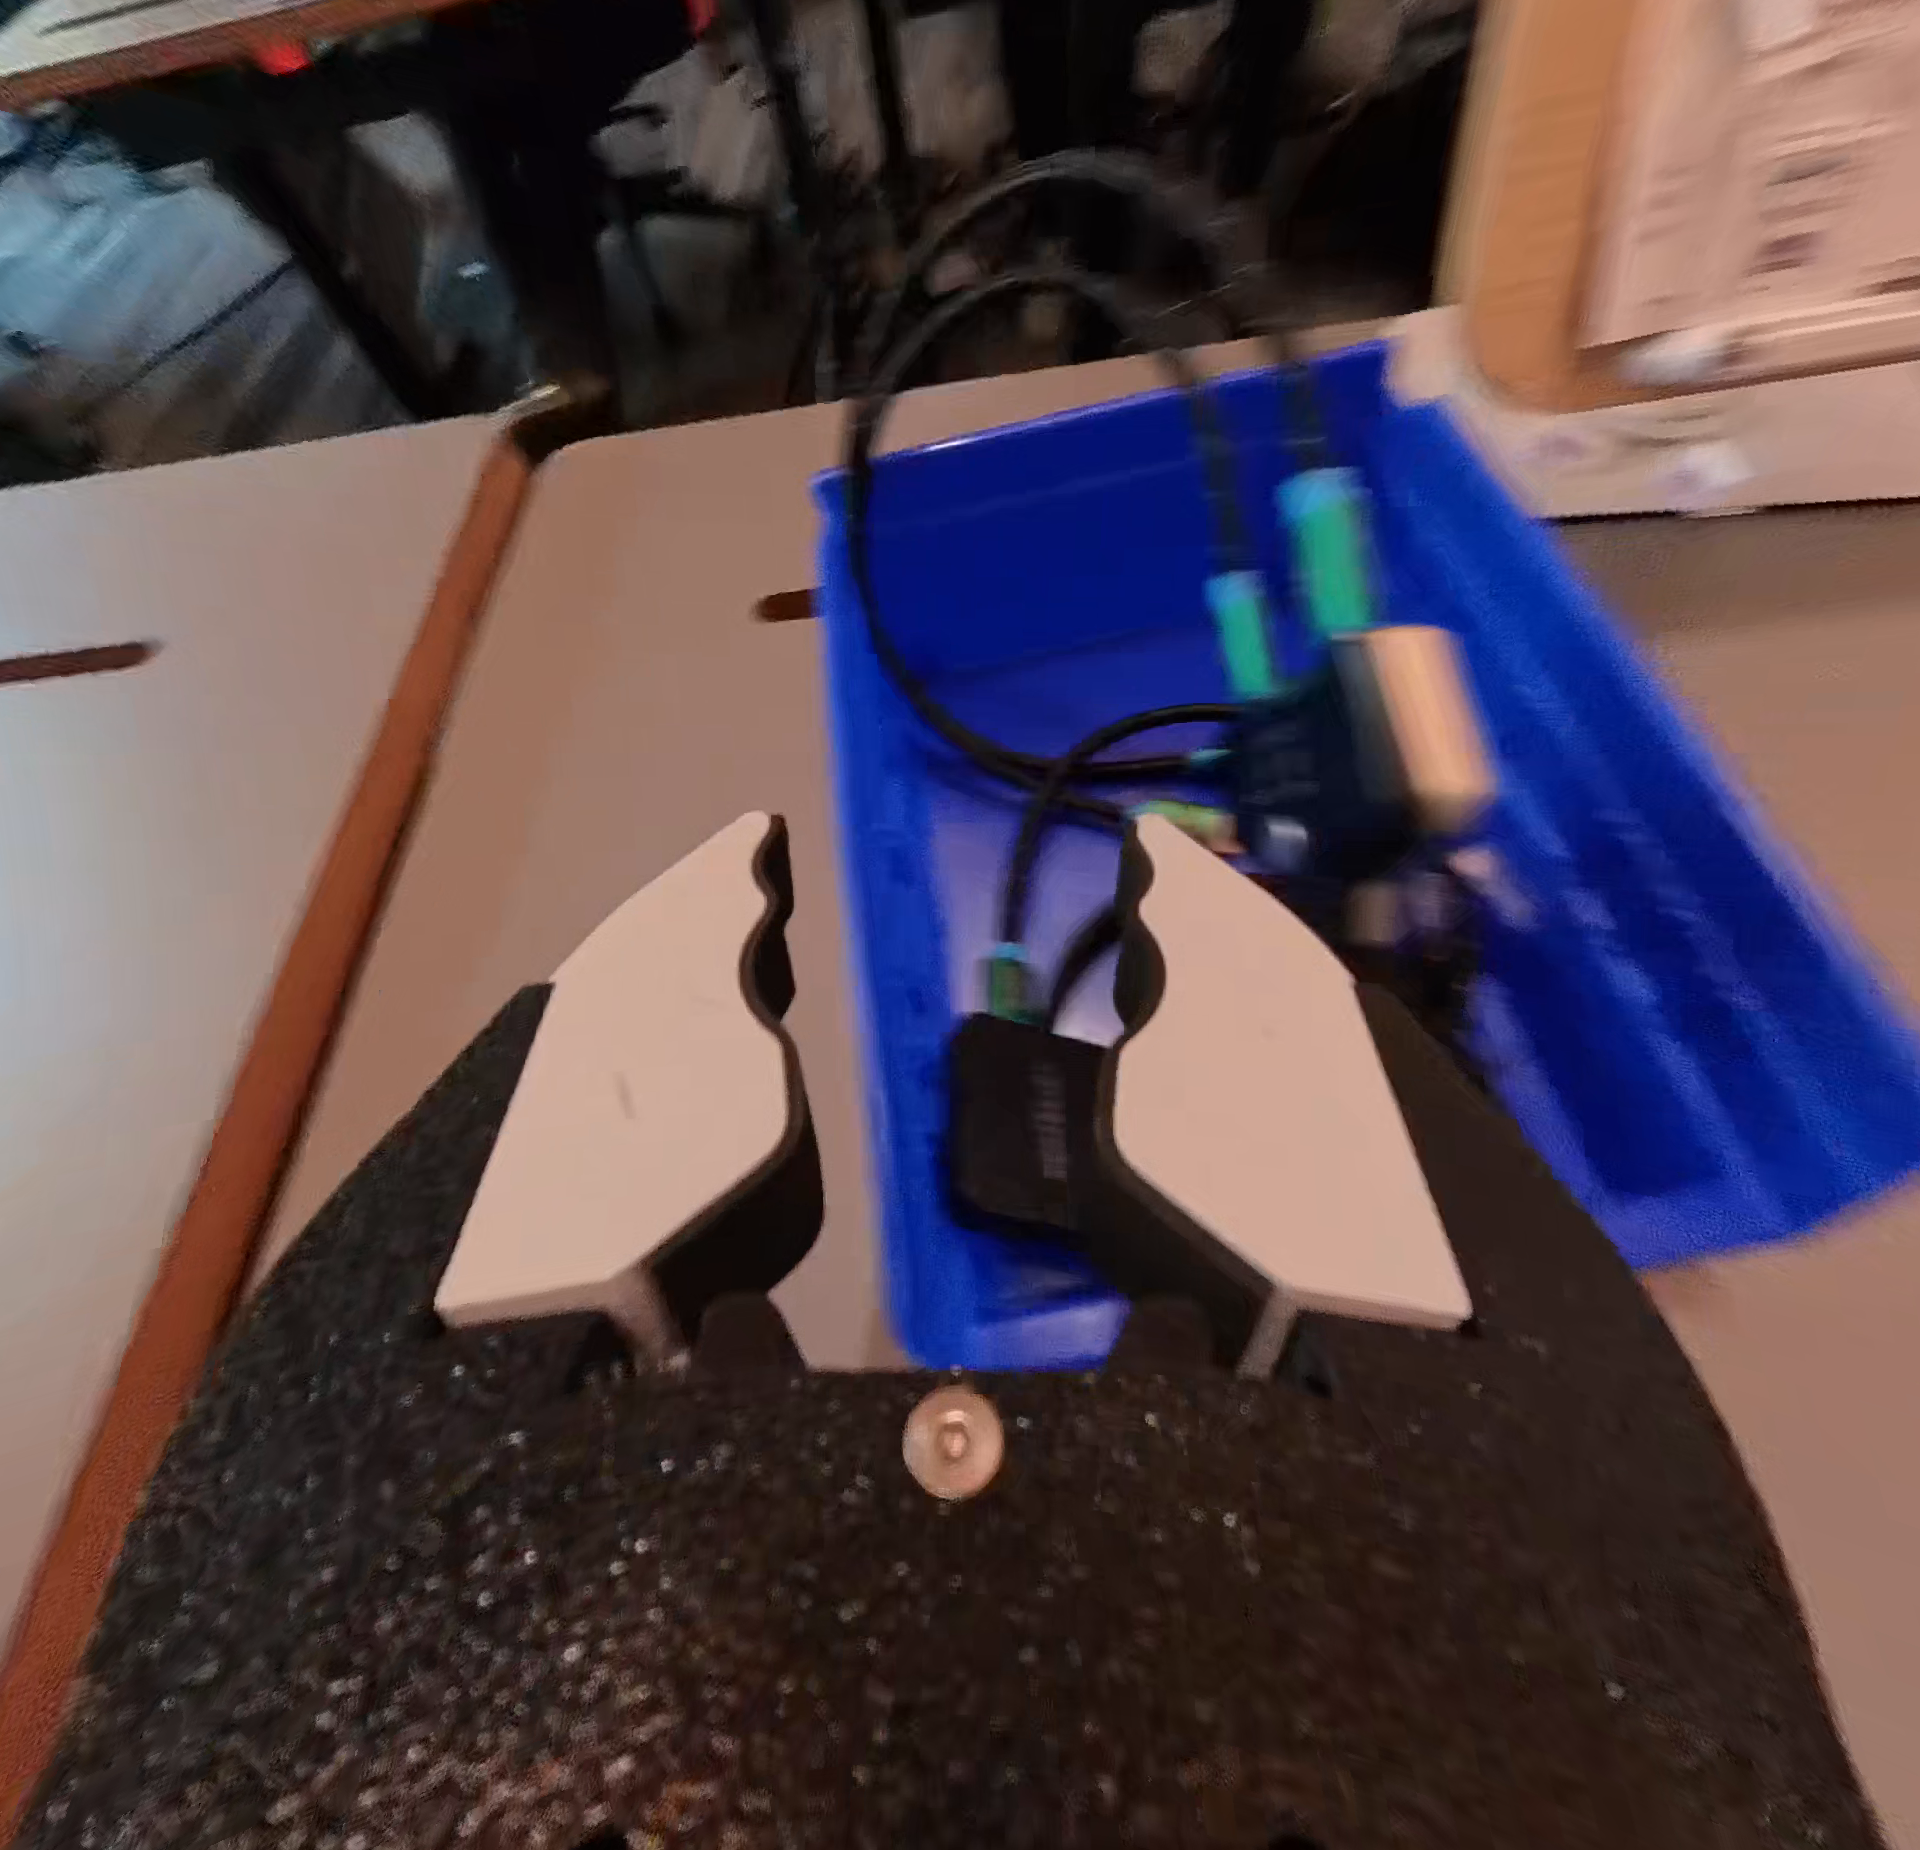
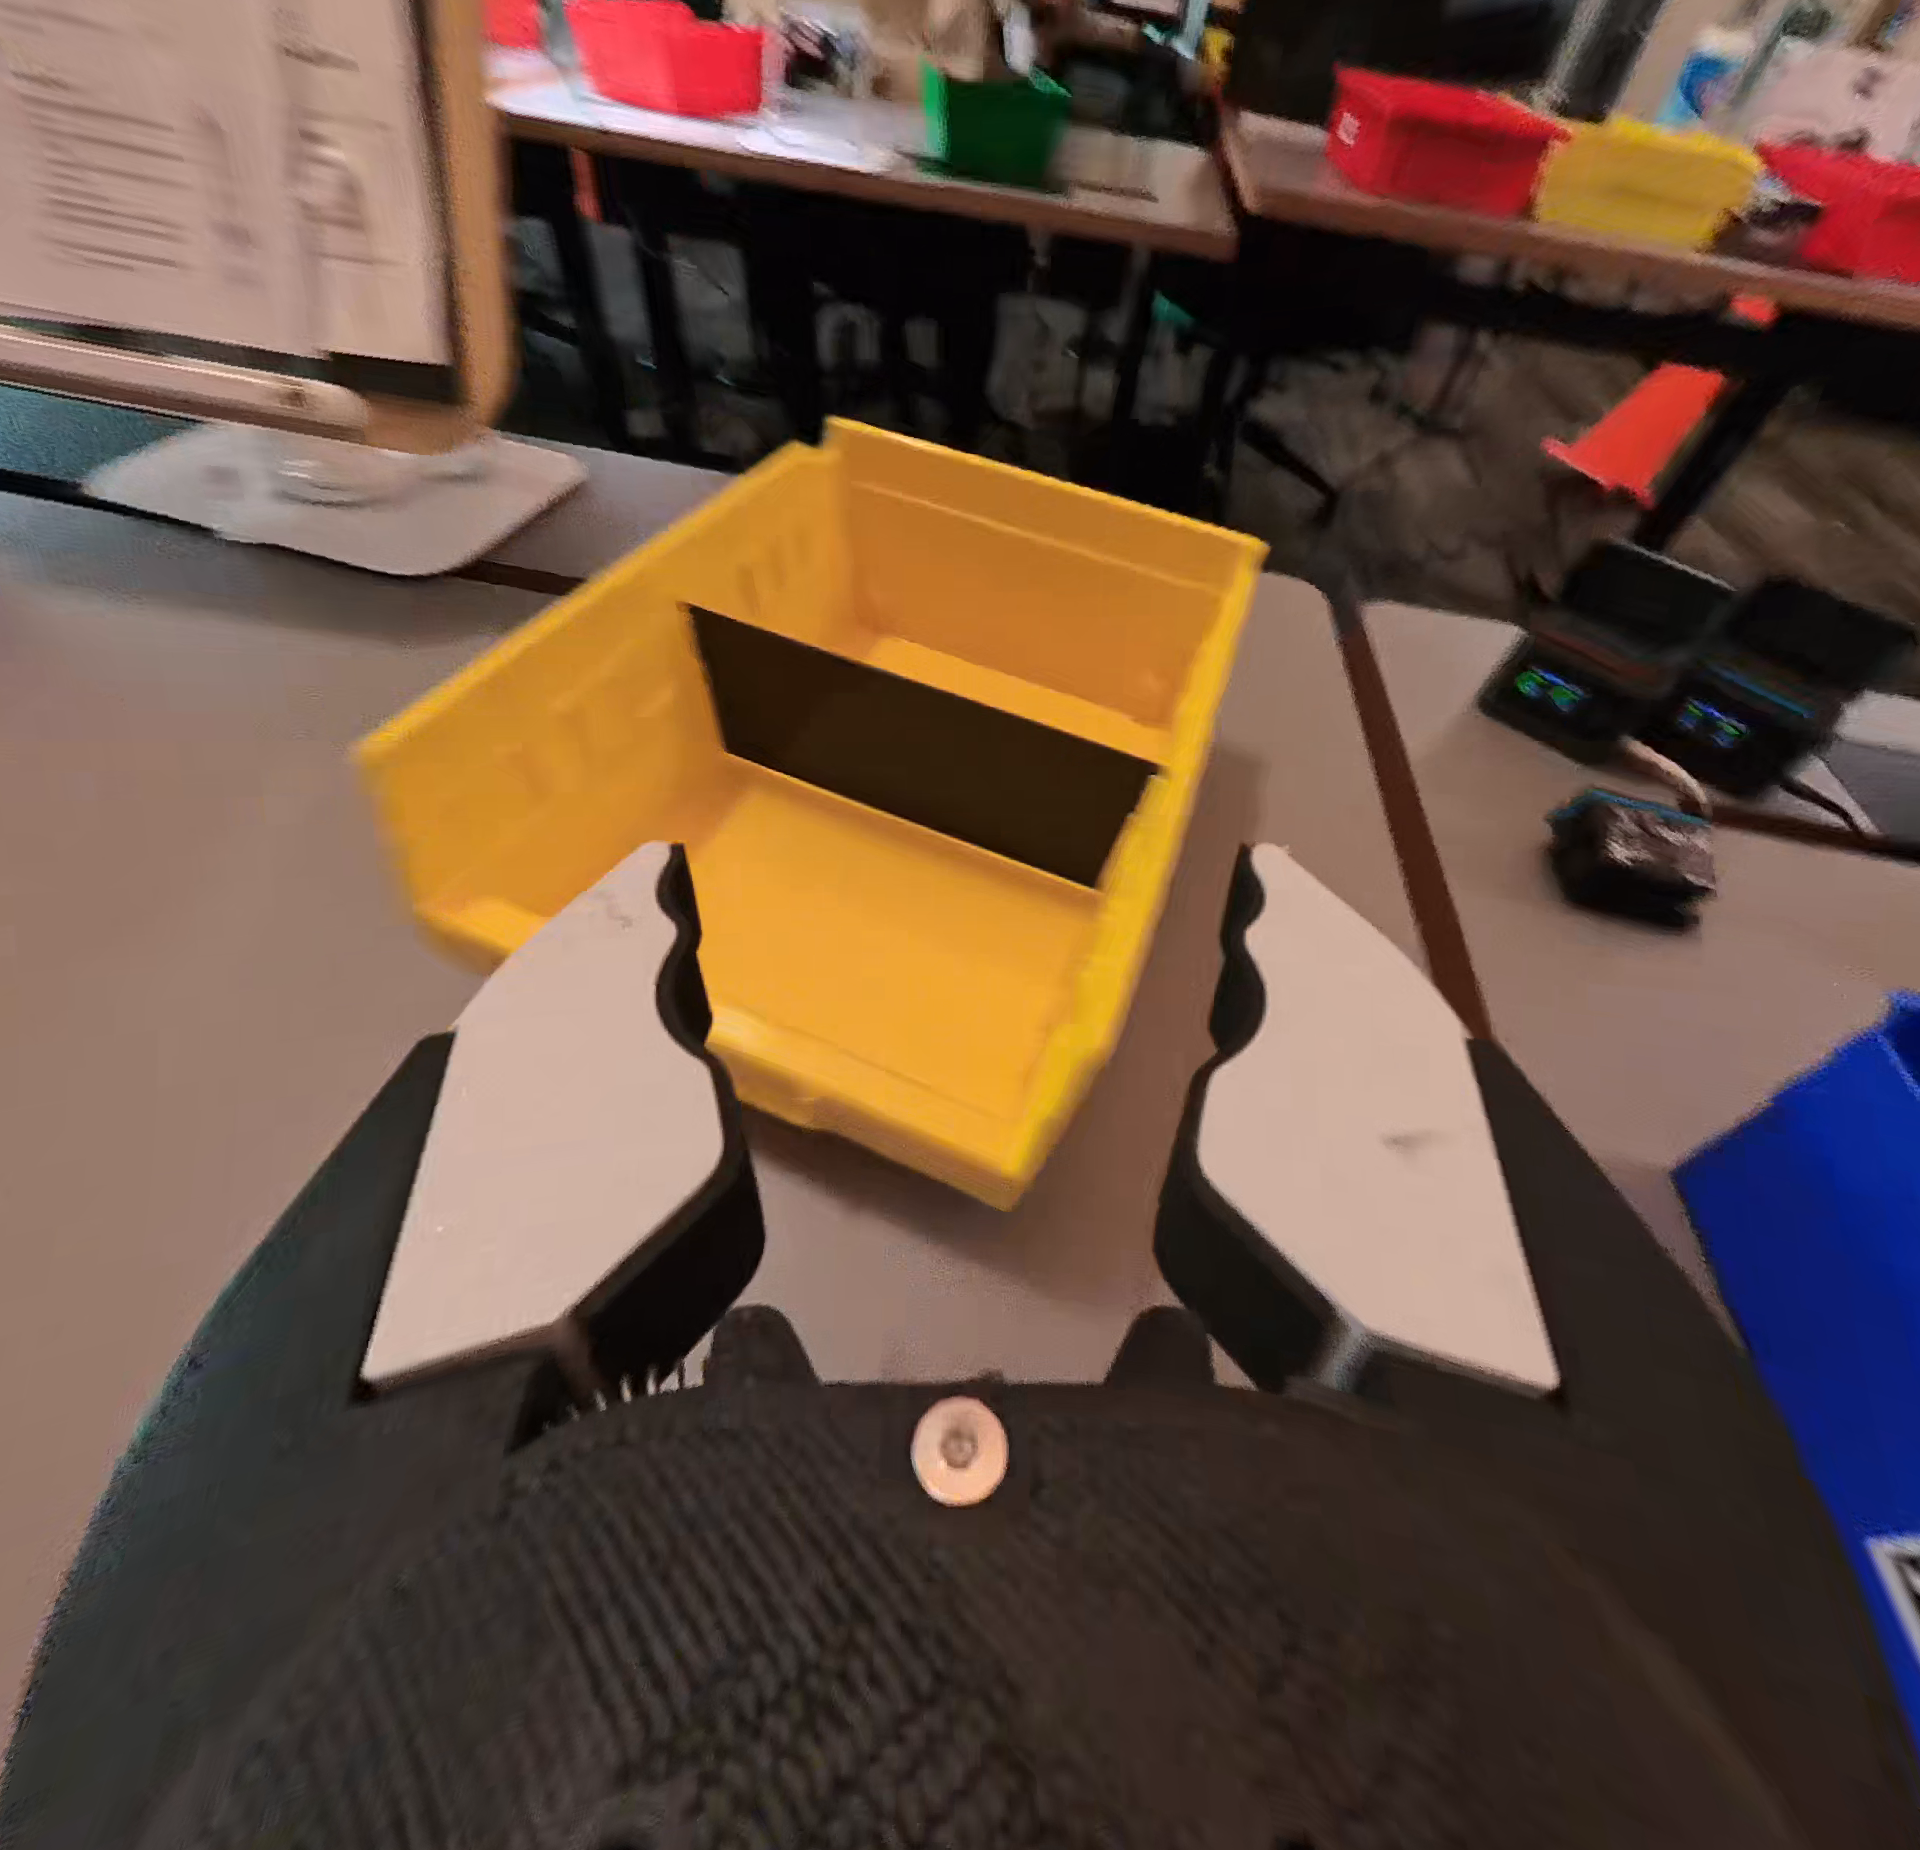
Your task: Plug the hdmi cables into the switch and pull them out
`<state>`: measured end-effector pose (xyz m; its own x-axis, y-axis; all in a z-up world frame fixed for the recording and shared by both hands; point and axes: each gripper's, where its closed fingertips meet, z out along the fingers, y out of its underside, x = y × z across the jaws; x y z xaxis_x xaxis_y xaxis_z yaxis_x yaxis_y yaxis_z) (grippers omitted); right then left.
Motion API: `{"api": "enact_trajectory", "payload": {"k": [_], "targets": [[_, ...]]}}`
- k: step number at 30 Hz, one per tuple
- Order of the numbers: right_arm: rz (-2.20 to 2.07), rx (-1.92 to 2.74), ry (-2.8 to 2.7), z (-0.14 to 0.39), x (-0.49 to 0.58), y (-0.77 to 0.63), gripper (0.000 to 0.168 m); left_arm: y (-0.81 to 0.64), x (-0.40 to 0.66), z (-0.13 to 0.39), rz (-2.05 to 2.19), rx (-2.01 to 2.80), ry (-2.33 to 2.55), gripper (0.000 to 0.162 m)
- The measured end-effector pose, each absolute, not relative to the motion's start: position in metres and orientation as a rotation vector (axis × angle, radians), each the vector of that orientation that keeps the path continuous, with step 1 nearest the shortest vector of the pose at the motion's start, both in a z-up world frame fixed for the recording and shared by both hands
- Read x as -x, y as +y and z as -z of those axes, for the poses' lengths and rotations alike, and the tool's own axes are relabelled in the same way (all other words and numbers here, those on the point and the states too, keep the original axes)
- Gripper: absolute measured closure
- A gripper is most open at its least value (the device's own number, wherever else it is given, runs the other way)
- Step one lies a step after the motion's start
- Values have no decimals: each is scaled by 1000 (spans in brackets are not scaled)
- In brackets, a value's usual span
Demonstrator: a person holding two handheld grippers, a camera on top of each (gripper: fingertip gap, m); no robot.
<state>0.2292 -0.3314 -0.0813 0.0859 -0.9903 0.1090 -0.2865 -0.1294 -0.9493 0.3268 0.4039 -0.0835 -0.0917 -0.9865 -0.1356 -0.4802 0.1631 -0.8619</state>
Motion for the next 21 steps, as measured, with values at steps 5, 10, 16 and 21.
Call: {"api": "enact_trajectory", "payload": {"k": [5,10,16,21], "targets": [[865,1524,1087,78,-217,-222,76,330,-320,116,989,1444,1851,85],[731,1606,968,107,-206,-115,70,331,-345,153,760,1470,1806,93],[620,1637,859,105,-183,-59,71,323,-357,155,654,1326,1780,135],[493,1592,791,91,-164,-39,76,294,-344,88,577,966,1680,139]]}}
